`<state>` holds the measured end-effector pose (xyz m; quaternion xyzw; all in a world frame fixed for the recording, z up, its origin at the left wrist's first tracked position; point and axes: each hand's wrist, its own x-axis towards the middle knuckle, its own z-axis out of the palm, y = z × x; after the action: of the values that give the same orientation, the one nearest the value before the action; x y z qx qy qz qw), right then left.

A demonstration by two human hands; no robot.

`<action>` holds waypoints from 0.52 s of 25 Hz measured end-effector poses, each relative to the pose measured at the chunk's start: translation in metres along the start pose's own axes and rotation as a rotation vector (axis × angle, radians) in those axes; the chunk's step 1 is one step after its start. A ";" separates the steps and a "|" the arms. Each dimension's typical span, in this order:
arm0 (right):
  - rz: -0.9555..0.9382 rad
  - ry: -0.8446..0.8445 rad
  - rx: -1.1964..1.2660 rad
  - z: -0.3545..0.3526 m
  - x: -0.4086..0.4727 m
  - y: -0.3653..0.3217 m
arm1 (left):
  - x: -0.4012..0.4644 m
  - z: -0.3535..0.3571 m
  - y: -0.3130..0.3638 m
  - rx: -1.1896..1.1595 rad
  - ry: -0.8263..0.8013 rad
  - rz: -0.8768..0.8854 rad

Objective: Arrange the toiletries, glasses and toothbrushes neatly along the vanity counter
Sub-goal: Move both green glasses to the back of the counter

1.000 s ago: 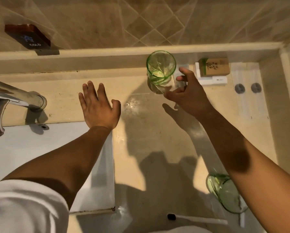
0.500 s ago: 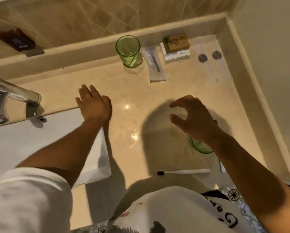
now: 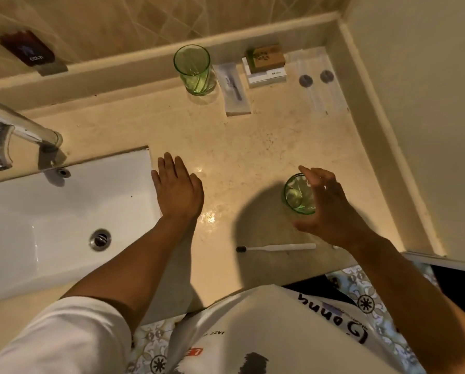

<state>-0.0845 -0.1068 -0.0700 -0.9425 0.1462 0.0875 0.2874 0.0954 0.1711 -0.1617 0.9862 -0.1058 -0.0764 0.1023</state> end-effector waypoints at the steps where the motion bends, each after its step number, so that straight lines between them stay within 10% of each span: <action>1: -0.004 -0.009 0.026 0.001 0.000 0.003 | -0.002 0.000 0.002 -0.022 -0.006 0.004; 13: -0.095 -0.042 0.199 0.007 0.068 -0.041 | 0.027 -0.004 0.013 -0.149 0.119 -0.146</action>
<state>-0.0079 -0.0856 -0.0710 -0.9131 0.1034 0.0785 0.3865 0.1200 0.1535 -0.1583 0.9837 -0.0213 -0.0326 0.1753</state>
